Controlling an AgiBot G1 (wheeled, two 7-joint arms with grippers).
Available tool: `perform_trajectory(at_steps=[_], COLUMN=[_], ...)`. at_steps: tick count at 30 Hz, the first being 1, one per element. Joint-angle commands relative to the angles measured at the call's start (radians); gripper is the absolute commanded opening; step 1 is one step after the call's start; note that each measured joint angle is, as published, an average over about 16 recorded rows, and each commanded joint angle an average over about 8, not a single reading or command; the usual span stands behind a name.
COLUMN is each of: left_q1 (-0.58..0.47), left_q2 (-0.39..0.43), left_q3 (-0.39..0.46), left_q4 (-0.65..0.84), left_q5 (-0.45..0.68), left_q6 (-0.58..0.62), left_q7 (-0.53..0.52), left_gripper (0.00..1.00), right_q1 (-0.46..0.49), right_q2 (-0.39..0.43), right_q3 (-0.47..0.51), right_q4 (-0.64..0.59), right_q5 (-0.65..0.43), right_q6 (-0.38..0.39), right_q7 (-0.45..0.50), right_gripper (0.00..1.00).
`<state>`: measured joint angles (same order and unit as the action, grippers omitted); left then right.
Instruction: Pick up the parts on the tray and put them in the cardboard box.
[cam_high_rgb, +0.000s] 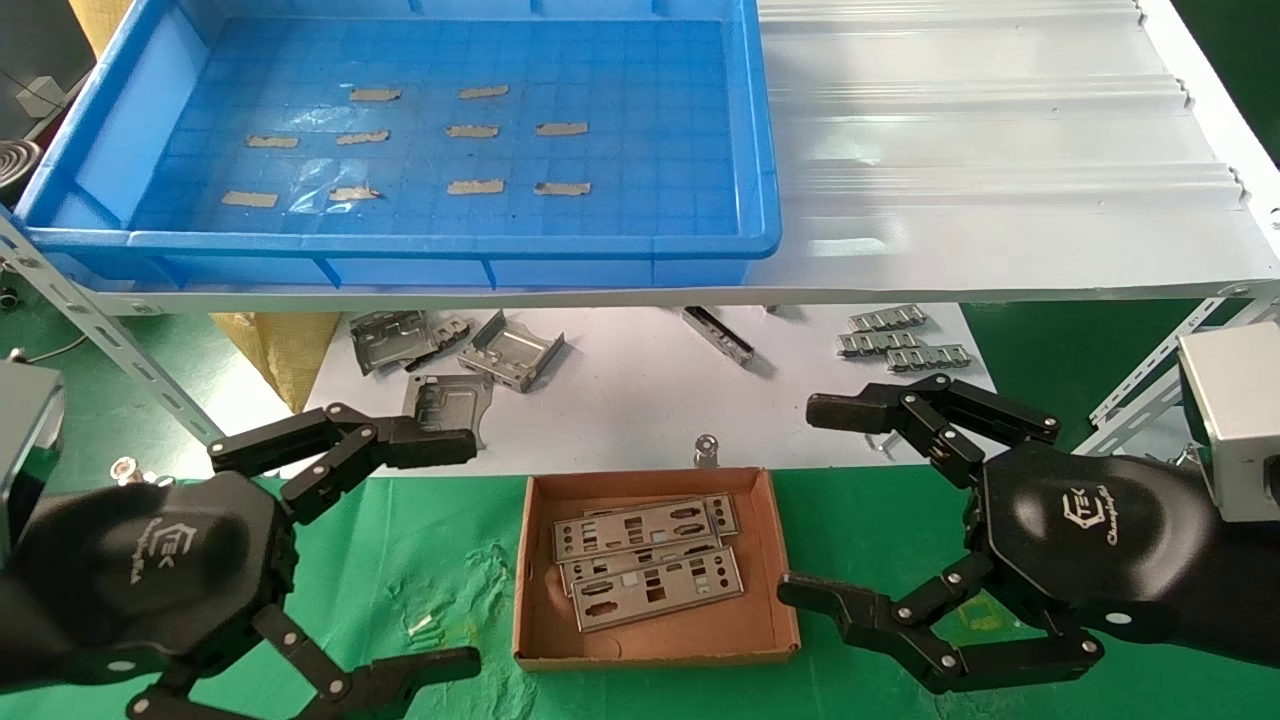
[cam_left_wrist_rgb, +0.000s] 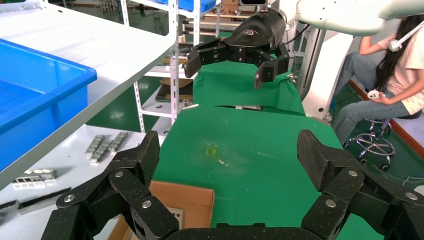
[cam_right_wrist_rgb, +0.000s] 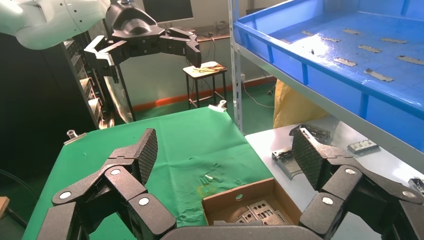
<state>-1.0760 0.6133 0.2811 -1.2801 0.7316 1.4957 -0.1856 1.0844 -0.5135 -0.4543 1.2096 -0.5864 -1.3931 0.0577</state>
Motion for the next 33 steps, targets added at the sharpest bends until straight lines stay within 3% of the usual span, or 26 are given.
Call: perform_trajectory(at_steps=[1,33], left_q1=[0.000,0.000], left_q2=[0.000,0.000], left_q3=[0.000,0.000], left_q4=[0.000,0.000], left_q5=[0.000,0.000], left_q6=[0.000,0.000], left_q7=[0.000,0.000], left_gripper=[1.00,1.00], right_q1=[0.000,0.000], right_q2=[0.000,0.000], right_q3=[0.000,0.000], right_q4=[0.000,0.000], right_q5=[0.000,0.000], right_q6=[0.000,0.000], right_q7=[0.000,0.000], right_gripper=[1.00,1.00])
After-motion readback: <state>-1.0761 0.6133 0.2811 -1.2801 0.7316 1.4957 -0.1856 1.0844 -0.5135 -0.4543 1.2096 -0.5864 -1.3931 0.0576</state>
